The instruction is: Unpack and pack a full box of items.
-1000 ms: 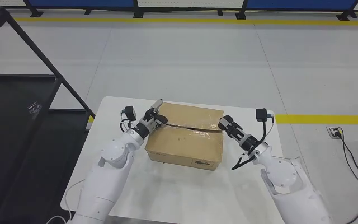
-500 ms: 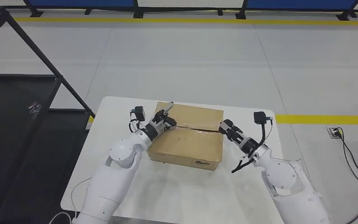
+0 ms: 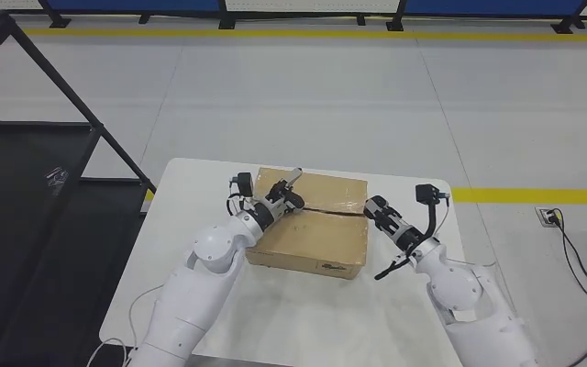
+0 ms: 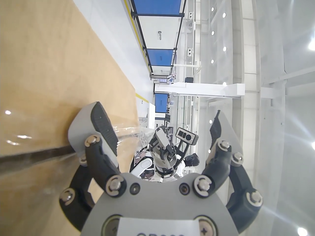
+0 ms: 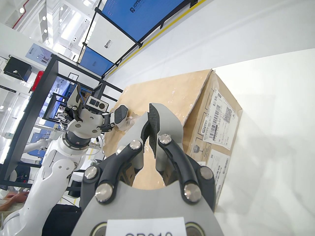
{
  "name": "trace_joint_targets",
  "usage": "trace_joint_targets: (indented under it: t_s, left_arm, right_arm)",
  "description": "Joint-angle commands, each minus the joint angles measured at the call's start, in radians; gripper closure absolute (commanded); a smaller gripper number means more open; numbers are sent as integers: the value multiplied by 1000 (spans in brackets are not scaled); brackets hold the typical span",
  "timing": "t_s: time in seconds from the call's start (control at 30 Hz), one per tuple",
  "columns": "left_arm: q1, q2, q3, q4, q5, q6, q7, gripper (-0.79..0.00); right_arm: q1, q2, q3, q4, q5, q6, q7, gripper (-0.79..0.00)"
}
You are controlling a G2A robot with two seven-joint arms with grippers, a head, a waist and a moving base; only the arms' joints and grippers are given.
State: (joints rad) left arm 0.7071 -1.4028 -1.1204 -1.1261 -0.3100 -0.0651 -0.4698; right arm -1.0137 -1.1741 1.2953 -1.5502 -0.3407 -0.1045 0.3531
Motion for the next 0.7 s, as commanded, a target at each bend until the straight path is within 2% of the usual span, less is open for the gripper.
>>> trace_joint_targets:
  t_s: [0.0, 0.67]
  left_arm:
    - [-6, -4, 10, 6, 0, 0, 2, -785]
    - [-28, -32, 61, 37, -12, -16, 6, -785]
  right_arm:
    - [-1, 0, -1, -2, -13, 7, -1, 0]
    - [-4, -4, -12, -19, -100, 101, 26, 0]
